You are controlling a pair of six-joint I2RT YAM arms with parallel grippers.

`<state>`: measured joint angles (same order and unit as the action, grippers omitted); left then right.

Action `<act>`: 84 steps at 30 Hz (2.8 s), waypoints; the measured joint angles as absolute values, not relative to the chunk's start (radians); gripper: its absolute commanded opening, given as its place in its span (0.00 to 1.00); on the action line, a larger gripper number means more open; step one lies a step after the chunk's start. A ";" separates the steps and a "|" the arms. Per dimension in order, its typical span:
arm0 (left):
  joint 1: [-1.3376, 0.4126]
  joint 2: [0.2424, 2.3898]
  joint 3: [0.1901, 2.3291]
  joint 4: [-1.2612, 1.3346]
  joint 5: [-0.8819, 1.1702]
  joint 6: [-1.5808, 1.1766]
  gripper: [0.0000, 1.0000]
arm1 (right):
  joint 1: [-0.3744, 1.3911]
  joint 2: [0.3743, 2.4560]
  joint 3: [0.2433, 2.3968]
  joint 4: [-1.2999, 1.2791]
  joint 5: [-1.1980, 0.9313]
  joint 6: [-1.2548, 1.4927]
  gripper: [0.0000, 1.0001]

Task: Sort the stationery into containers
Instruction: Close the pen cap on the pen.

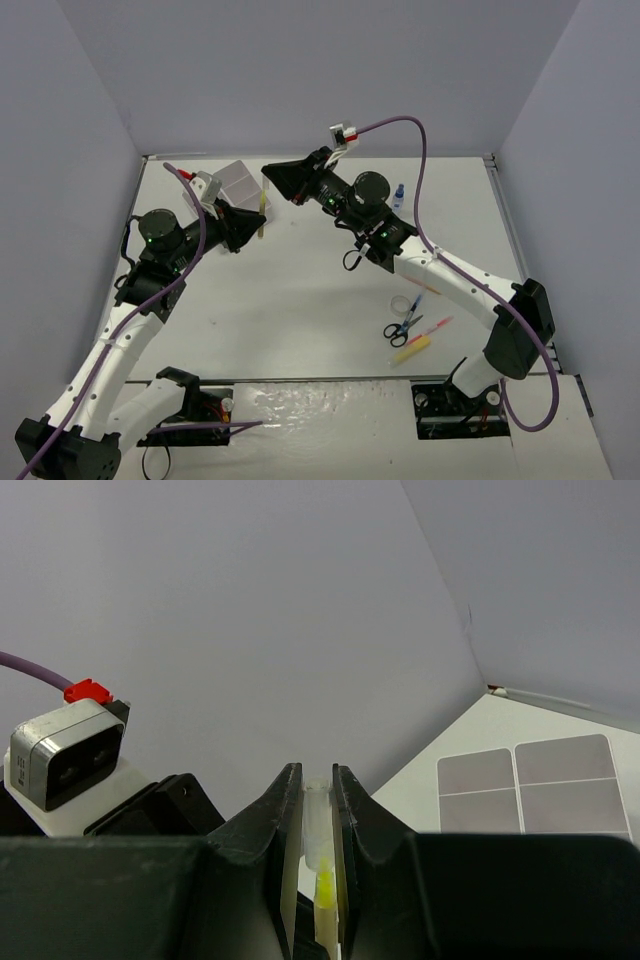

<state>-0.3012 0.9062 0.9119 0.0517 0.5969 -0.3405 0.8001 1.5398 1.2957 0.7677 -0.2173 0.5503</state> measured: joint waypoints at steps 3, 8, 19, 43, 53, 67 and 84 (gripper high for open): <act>-0.301 0.906 0.912 0.053 0.591 -0.338 0.00 | 0.800 1.540 1.295 0.768 -0.218 0.555 0.00; -0.301 0.906 0.912 0.058 0.586 -0.327 0.00 | 0.800 1.540 1.289 0.776 -0.218 0.568 0.00; -0.301 0.906 0.912 0.057 0.586 -0.325 0.00 | 0.800 1.551 1.289 0.802 -0.217 0.576 0.00; -0.301 0.905 0.912 0.051 0.575 -0.320 0.00 | 0.800 1.577 1.290 0.809 -0.218 0.578 0.00; -0.290 0.902 0.905 0.056 0.535 -0.301 0.00 | 0.798 1.615 1.235 0.915 -0.259 0.681 0.00; -0.270 0.904 0.902 0.032 0.527 -0.224 0.00 | 0.843 1.619 1.224 0.916 -0.198 0.609 0.00; -0.218 0.927 0.902 -0.007 0.534 -0.144 0.00 | 0.889 1.678 1.240 0.919 -0.062 0.579 0.00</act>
